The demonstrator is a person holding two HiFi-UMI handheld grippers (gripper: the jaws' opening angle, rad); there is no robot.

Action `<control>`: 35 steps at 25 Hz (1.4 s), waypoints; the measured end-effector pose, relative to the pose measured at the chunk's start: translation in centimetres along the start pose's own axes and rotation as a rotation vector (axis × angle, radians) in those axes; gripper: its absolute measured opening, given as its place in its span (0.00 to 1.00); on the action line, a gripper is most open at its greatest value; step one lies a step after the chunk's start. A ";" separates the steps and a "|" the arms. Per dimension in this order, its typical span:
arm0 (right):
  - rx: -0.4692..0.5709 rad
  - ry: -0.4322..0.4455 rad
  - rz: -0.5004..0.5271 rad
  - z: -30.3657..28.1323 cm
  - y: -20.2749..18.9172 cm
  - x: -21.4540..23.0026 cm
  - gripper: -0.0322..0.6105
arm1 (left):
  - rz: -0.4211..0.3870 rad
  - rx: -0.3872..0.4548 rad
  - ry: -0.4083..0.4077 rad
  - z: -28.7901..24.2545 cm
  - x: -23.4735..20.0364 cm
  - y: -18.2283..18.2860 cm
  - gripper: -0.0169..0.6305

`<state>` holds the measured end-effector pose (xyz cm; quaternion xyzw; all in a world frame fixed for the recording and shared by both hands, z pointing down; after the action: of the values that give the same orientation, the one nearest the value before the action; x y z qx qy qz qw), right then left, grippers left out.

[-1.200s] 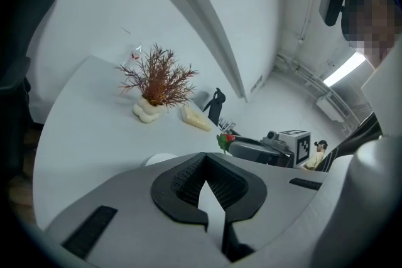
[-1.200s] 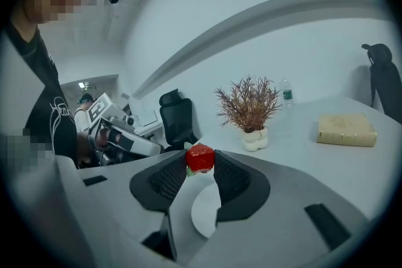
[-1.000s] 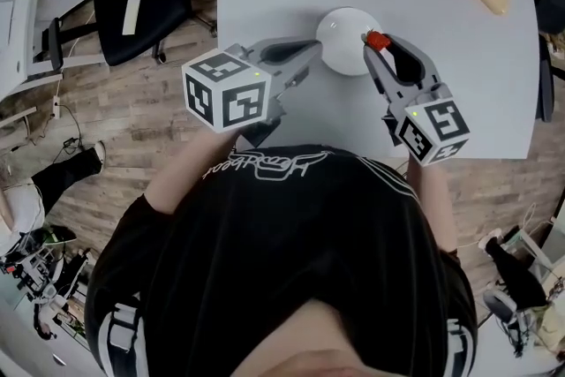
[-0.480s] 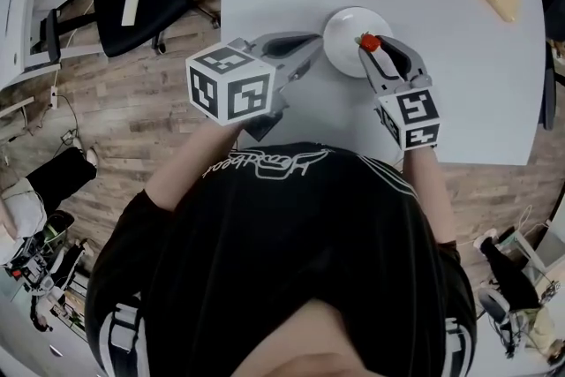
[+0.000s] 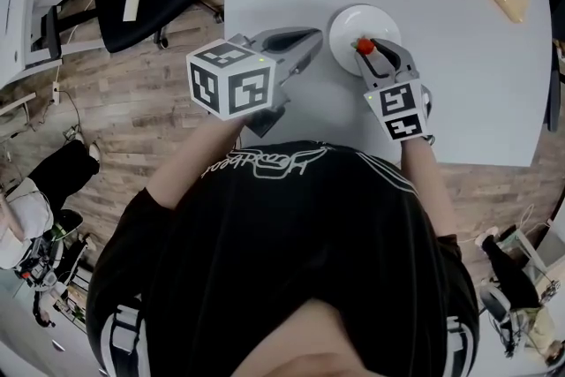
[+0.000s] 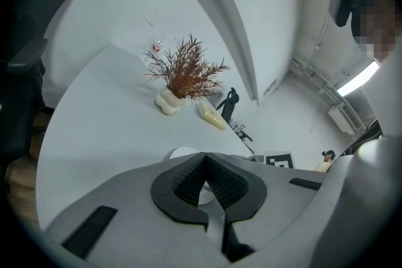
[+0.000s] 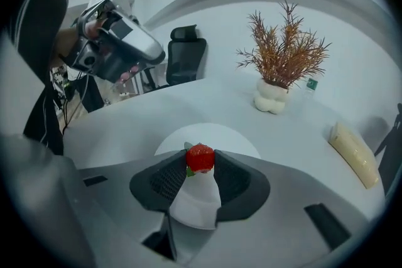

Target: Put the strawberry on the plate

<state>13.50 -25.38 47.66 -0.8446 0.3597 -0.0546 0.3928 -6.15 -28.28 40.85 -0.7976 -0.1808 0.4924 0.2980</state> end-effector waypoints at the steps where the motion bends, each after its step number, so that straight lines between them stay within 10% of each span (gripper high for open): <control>1: -0.011 -0.002 0.018 -0.2 -0.2 -0.1 0.25 | 0.001 -0.001 0.002 0.0 -0.1 0.0 0.04; 35: -0.096 -0.074 0.242 -1.1 0.1 -0.7 0.28 | 0.007 0.005 0.028 1.0 -0.3 -1.0 0.04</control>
<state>12.54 -25.70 48.50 -0.8143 0.4462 0.0416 0.3689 -7.20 -27.46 41.37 -0.8043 -0.1726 0.4827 0.3006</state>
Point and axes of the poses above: the fingertips, and each gripper's own axes: z backward along the fingers, x to its right, y out of its top, the point moved 9 cm from there along z, backward along the fingers, and after that the axes turned 7 degrees about -y, right-handed, at the moved point
